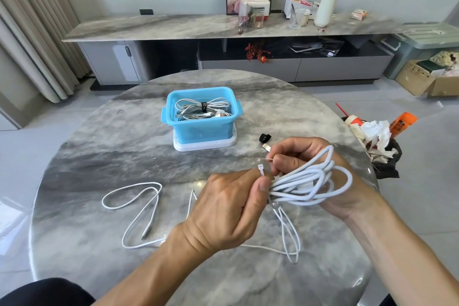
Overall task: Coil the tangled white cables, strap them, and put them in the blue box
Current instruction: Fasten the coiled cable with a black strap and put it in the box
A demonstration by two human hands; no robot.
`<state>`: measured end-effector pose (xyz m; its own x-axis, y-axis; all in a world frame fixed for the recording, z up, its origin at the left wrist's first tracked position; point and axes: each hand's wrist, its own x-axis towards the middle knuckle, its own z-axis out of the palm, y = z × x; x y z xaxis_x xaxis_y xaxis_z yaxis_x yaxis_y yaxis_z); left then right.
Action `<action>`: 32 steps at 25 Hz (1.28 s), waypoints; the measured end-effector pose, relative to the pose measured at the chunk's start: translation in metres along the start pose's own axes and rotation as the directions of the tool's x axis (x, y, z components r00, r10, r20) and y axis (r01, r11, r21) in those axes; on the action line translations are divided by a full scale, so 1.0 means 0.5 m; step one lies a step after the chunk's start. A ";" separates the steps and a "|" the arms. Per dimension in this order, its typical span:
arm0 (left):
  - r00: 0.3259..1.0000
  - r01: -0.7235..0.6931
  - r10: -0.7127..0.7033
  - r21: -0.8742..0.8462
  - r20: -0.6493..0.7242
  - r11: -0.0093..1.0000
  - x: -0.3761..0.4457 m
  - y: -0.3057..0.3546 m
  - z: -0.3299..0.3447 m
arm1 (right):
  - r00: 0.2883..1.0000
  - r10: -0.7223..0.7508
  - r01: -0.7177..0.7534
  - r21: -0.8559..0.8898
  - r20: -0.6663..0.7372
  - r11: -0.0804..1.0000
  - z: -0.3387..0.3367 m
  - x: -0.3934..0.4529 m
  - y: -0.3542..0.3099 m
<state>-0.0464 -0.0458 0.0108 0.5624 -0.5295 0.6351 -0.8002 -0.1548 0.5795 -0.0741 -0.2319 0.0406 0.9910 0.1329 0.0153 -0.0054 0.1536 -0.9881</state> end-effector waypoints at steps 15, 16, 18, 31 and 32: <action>0.997 -0.032 0.030 -0.037 -0.066 0.999 0.008 0.005 -0.008 | 0.998 0.001 -0.004 -0.045 -0.057 0.999 -0.004 -0.008 0.003; 0.997 -0.035 0.032 -0.037 -0.064 0.999 0.008 0.005 -0.009 | 0.998 0.002 -0.004 -0.032 -0.062 0.999 -0.005 -0.008 0.003; 0.998 -0.033 0.031 -0.036 -0.056 0.999 0.008 0.005 -0.008 | 0.999 -0.006 0.004 -0.038 -0.041 0.999 -0.003 -0.008 0.004; 0.986 0.035 -0.027 -0.046 0.162 0.998 0.006 0.011 -0.005 | 0.989 -0.028 0.023 0.039 0.144 0.999 -0.015 -0.003 0.002; 0.984 0.034 -0.028 -0.033 0.176 0.999 0.008 0.011 -0.005 | 0.986 -0.012 0.004 0.047 0.166 0.999 -0.016 -0.004 0.001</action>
<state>-0.0479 -0.0465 0.0179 0.5389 -0.6633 0.5192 -0.7734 -0.1453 0.6171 -0.0753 -0.2400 0.0388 0.9549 0.2921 0.0526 -0.0073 0.2003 -0.9797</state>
